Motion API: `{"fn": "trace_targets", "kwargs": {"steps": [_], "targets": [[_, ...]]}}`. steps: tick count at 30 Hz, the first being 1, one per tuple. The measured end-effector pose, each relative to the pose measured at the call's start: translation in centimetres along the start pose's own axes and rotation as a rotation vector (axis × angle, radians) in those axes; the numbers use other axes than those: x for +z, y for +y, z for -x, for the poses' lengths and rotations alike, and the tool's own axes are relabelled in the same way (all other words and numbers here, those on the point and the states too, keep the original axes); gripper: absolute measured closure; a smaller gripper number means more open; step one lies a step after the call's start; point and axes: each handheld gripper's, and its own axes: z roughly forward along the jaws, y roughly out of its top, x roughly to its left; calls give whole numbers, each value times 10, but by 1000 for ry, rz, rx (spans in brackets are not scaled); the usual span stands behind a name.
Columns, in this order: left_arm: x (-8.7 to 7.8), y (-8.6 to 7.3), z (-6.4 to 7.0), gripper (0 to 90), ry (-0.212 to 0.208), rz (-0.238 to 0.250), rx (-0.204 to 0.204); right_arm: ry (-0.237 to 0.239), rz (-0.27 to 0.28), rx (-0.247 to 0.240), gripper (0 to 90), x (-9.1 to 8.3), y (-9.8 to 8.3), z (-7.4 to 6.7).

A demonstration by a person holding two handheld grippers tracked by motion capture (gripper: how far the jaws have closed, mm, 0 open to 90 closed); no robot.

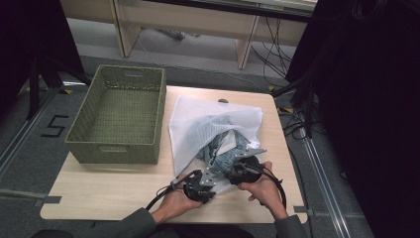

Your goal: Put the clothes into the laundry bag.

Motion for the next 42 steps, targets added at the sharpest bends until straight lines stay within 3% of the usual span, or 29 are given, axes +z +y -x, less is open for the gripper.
{"fn": "trace_targets", "kwargs": {"steps": [1,2,4,5,6,8,9,10,12,14,16,17,20,21,22,23,24,25,27,28,30,31,33,35,36,38,40,41,42], "targets": [[0,0,1,830,-4,-5,-5,0,-8,-23,543,7,-3,0],[-1,0,0,860,-3,-17,18,17,-29,-25,588,13,-5,0],[-2,0,0,874,-4,-20,19,36,-38,-48,677,27,-8,0],[-1,-1,1,878,-7,-7,-12,35,-23,-31,713,33,-7,-2],[0,-1,0,882,-12,-3,-14,16,-37,-48,747,36,-3,-3],[-4,-1,-3,885,-8,-45,52,-20,-18,-56,790,41,6,-6],[-2,-2,1,885,-10,-4,-2,-40,17,-56,800,46,11,-8],[-4,-2,-1,885,-15,-36,36,-61,28,-46,809,49,17,-8],[-4,-2,-1,885,-17,-42,37,-87,41,-36,819,55,32,-7],[-5,-2,-1,884,-15,-42,57,-133,56,-59,821,66,43,-5],[-5,-2,-1,884,-18,-40,47,-201,81,-83,818,75,50,-1],[-5,-2,-2,884,-19,-41,54,-206,82,-55,815,78,52,2],[-7,-2,-2,884,-21,-49,58,-230,126,-89,792,89,55,18],[-6,-3,-2,883,-27,-50,41,-219,111,-62,776,88,55,19],[-7,-2,-3,883,-28,-51,53,-215,98,-50,738,88,54,18],[-7,-2,-3,881,-32,-52,46,-175,60,-2,697,83,53,16],[-7,-3,-3,880,-36,-48,37,-159,52,-1,666,79,52,17],[-7,-3,-3,877,-44,-54,19,-156,57,-19,637,74,50,19],[-7,-3,-3,872,-41,-51,32,-94,67,29,588,61,48,23],[-7,-3,-3,869,-44,-55,24,-70,85,13,573,54,47,27],[-7,-2,-3,865,-34,-48,24,-44,107,26,541,36,45,29],[-6,-3,-3,864,-47,-44,26,-42,136,19,528,29,45,32],[-7,-3,-3,861,-41,-49,33,-45,167,64,500,13,45,33],[-7,-3,-3,859,-43,-49,32,-48,211,51,482,4,46,38],[-7,-3,-3,859,-43,-49,31,-44,199,77,473,-1,47,36],[-7,-3,-3,857,-44,-49,32,-50,203,59,461,3,46,35],[-7,-2,-2,857,-39,-48,34,-55,154,58,464,11,47,30],[-7,-2,-2,856,-37,-52,41,-44,127,58,482,16,47,26],[-7,-2,-2,857,-37,-52,49,-53,121,27,544,23,46,24]]}}
